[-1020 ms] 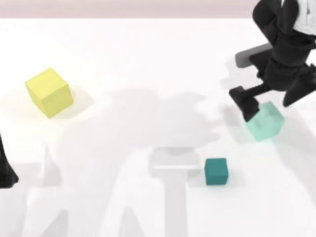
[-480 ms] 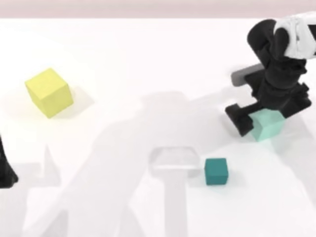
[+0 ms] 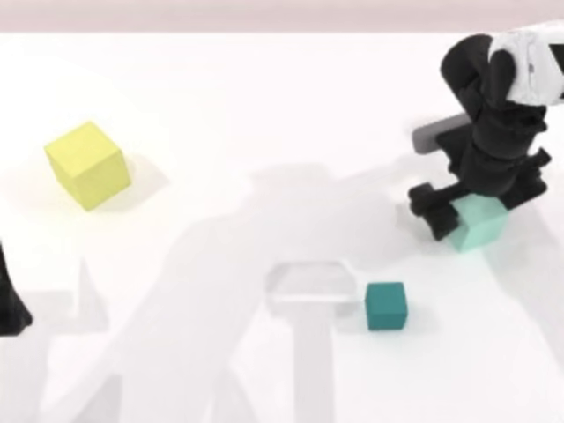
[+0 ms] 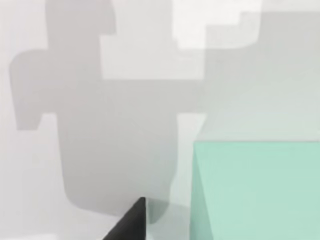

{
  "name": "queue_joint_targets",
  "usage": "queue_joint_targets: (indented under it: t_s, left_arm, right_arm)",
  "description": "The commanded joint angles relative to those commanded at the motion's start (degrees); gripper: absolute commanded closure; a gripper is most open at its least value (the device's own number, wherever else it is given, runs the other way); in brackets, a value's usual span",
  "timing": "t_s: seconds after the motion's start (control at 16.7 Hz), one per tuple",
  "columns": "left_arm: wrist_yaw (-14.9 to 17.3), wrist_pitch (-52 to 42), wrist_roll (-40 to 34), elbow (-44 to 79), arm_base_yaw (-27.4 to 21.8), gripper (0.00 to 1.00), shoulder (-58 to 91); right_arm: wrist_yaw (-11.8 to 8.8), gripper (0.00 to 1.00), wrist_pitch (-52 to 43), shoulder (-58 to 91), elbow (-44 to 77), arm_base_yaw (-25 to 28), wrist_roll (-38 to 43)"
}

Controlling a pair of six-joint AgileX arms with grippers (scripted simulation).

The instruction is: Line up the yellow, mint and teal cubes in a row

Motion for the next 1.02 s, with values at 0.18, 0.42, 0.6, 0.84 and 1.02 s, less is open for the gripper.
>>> queue_joint_targets:
  t_s: [0.18, 0.42, 0.6, 0.84, 1.02]
  left_arm:
    - [0.0, 0.0, 0.0, 0.0, 0.0, 0.00, 0.0]
    - [0.0, 0.0, 0.0, 0.0, 0.0, 0.00, 0.0]
    - [0.0, 0.0, 0.0, 0.0, 0.0, 0.00, 0.0]
    - [0.0, 0.0, 0.0, 0.0, 0.0, 0.00, 0.0]
    - [0.0, 0.0, 0.0, 0.0, 0.0, 0.00, 0.0]
  right_arm:
    - [0.0, 0.75, 0.0, 0.0, 0.0, 0.0, 0.0]
    - [0.0, 1.00, 0.0, 0.0, 0.0, 0.0, 0.0]
    - [0.0, 1.00, 0.0, 0.0, 0.0, 0.0, 0.0]
    - [0.0, 1.00, 0.0, 0.0, 0.0, 0.0, 0.0]
    - [-0.2, 1.00, -1.4, -1.4, 1.3, 0.0, 0.1]
